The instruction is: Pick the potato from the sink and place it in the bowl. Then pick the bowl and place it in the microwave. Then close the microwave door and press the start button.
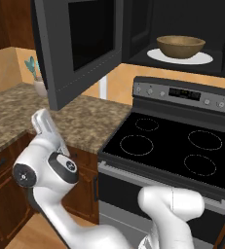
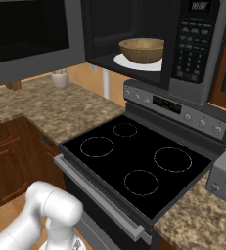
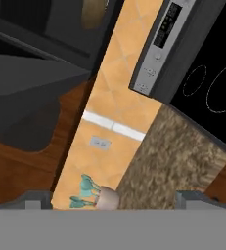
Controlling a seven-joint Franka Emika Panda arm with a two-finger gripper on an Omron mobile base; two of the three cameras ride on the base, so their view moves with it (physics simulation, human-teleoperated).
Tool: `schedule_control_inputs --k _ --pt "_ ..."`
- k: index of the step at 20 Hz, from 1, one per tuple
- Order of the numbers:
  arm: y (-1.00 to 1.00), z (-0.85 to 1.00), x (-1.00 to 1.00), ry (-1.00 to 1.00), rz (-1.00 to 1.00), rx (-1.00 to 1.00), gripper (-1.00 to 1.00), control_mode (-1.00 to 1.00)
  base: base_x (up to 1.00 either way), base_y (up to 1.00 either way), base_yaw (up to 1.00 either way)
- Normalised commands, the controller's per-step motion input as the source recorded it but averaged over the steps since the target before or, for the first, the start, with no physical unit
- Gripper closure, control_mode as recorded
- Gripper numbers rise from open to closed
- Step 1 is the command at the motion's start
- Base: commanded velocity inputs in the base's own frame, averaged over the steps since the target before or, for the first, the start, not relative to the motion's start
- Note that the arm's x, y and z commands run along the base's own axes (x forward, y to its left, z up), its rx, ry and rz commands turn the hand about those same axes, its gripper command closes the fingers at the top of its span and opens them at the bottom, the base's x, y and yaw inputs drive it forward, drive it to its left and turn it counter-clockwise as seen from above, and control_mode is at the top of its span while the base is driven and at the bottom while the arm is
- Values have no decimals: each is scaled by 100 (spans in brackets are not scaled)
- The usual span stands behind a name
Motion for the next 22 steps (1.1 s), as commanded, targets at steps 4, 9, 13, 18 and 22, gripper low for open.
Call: schedule_control_inputs --k 4,9,13,18,22 --pt "0 7 16 -34 -27 0 -100 -100 0 0 0" --pt "-7 11 4 -34 -18 1 -100 -100 0 0 0" --pt "0 1 41 -16 -11 0 -100 -100 0 0 0" --pt "0 12 36 -16 -11 0 -100 -100 0 0 0" --pt "-22 29 1 -28 -8 4 -100 -100 0 0 0"
